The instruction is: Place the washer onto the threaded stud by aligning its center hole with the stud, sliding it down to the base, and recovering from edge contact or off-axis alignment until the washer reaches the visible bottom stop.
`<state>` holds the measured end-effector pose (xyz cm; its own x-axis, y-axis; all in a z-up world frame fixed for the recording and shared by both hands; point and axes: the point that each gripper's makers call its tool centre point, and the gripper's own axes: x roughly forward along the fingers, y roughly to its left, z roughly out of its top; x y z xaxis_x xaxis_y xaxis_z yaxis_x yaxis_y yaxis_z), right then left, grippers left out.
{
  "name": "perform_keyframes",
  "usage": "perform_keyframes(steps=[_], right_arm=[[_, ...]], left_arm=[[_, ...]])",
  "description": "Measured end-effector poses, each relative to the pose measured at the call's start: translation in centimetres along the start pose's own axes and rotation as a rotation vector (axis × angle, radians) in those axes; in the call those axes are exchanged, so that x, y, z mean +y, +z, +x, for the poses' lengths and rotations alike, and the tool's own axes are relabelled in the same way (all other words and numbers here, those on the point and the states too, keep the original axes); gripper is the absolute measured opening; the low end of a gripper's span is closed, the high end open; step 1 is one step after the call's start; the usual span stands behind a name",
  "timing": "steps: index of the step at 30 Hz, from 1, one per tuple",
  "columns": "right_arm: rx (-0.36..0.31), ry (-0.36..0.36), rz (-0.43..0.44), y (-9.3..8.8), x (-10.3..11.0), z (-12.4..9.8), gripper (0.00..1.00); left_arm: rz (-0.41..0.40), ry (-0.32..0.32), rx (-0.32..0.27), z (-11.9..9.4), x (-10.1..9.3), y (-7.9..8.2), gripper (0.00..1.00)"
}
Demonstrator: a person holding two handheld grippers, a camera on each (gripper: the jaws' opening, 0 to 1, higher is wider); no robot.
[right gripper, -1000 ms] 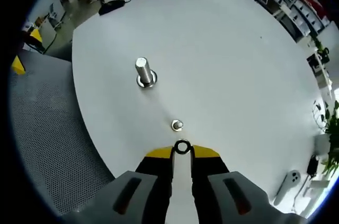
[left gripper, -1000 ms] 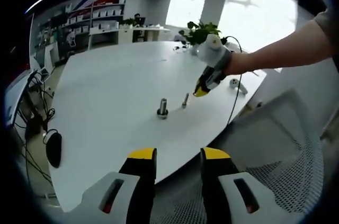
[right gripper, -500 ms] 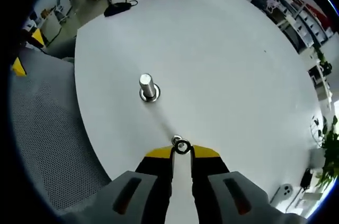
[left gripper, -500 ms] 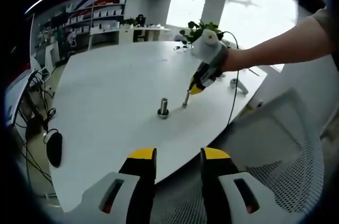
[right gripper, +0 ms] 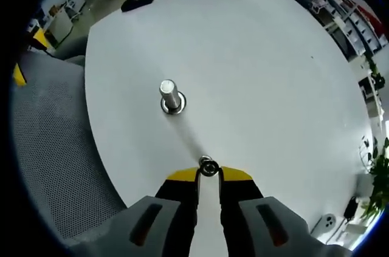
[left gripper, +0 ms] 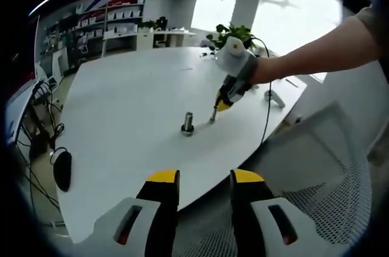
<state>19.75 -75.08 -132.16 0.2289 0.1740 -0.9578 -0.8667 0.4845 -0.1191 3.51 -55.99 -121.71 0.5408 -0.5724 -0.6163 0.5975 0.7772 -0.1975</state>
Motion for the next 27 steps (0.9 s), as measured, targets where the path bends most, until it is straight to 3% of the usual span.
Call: perform_keyframes(steps=[27], right_arm=[[0.059, 0.042, 0.010, -1.4, 0.8, 3.9, 0.15]], left_arm=[[-0.006, 0.007, 0.014, 0.0, 0.1, -0.3, 0.31]])
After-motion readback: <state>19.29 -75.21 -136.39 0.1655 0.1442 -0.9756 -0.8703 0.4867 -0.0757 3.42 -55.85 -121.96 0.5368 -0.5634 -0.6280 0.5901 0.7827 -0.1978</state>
